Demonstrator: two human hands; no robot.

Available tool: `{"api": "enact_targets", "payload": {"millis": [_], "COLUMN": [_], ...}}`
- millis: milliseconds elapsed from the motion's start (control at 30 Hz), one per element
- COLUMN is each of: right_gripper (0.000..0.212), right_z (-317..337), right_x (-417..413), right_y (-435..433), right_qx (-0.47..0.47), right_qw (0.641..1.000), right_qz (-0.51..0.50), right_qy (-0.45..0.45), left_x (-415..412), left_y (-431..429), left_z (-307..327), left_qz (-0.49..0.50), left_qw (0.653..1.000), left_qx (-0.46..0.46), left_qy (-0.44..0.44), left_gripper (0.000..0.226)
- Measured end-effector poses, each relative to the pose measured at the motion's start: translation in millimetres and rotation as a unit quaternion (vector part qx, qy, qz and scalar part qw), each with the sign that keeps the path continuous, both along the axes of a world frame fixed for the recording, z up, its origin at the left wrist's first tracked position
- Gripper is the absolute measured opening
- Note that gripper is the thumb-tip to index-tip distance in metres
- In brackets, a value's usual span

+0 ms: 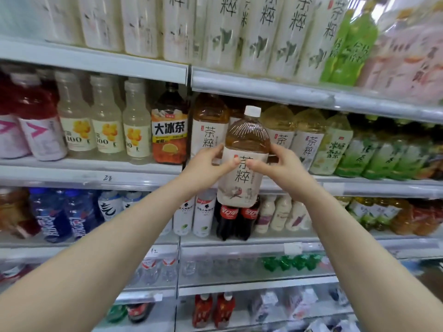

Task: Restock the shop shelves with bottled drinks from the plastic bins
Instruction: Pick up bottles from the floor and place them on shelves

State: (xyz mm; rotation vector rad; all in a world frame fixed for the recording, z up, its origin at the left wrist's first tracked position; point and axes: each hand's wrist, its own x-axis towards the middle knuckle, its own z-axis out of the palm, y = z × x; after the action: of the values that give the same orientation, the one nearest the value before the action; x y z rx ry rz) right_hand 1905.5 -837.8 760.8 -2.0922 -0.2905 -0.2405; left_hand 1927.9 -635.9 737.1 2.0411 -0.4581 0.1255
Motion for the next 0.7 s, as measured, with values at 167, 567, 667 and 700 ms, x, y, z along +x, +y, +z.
{"api": "enact_targets", "payload": {"millis": [167, 567, 667, 700], "right_gripper": [0.041, 0.043, 0.036, 0.036], "right_z": [5.9, 21.2, 19.8, 20.6], "right_x": [22.2, 53.3, 56.5, 58.0], "right_y": [-12.0, -13.1, -13.2, -13.1], "right_qx": [-0.003, -0.015, -0.008, -0.009], "right_qw": [0.999, 0.999, 0.999, 0.999], "right_qz": [0.01, -0.038, -0.039, -0.041], "right_qy": [0.035, -0.01, -0.012, -0.012], "left_x": [11.8, 31.4, 36.9, 38.3], "left_y": [-9.0, -24.2, -27.0, -28.1], "left_z": [12.4, 37.1, 31.4, 30.8], "left_qz": [-0.007, 0.041, 0.044, 0.045], "left_qw": [0.999, 0.999, 0.999, 0.999], "left_qx": [0.015, 0.024, -0.003, -0.01], "left_qy": [0.031, 0.014, 0.011, 0.01], "left_gripper": [0.034, 0.034, 0.037, 0.037]}}
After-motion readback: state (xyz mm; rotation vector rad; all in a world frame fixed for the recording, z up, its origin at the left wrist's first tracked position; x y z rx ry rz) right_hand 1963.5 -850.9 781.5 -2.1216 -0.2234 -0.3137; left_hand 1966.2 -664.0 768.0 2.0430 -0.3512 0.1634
